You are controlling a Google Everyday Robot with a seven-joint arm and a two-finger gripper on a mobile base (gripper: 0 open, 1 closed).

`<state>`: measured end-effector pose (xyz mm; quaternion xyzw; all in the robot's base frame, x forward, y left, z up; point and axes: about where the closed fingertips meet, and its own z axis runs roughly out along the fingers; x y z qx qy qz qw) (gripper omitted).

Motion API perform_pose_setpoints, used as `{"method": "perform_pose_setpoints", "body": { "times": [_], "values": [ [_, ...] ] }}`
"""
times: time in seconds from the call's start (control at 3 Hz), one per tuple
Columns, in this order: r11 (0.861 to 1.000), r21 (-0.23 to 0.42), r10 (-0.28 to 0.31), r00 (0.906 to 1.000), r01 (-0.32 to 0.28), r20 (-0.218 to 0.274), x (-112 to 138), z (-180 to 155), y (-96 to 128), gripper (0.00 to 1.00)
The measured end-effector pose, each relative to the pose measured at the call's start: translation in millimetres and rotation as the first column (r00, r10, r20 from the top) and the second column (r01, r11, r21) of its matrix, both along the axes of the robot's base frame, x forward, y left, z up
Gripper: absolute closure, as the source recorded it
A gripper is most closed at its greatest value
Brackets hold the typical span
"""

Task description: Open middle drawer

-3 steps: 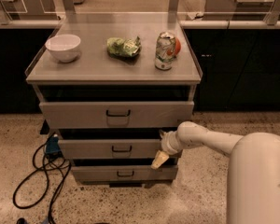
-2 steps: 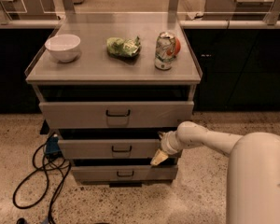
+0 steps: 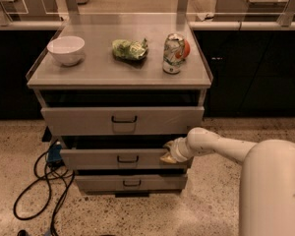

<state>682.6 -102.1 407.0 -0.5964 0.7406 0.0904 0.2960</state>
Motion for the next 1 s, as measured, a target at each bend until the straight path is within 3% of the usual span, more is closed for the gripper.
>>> {"method": "perform_pose_setpoints", "body": {
  "times": [0.33,0.67,1.0],
  "values": [
    [1.0,0.0,0.0,1.0,0.0,0.0,0.0,0.0,0.0,0.89],
    [1.0,0.0,0.0,1.0,0.0,0.0,0.0,0.3,0.0,1.0],
    [1.0,0.0,0.0,1.0,0.0,0.0,-0.1,4.8,0.0,1.0]
  ]
}}
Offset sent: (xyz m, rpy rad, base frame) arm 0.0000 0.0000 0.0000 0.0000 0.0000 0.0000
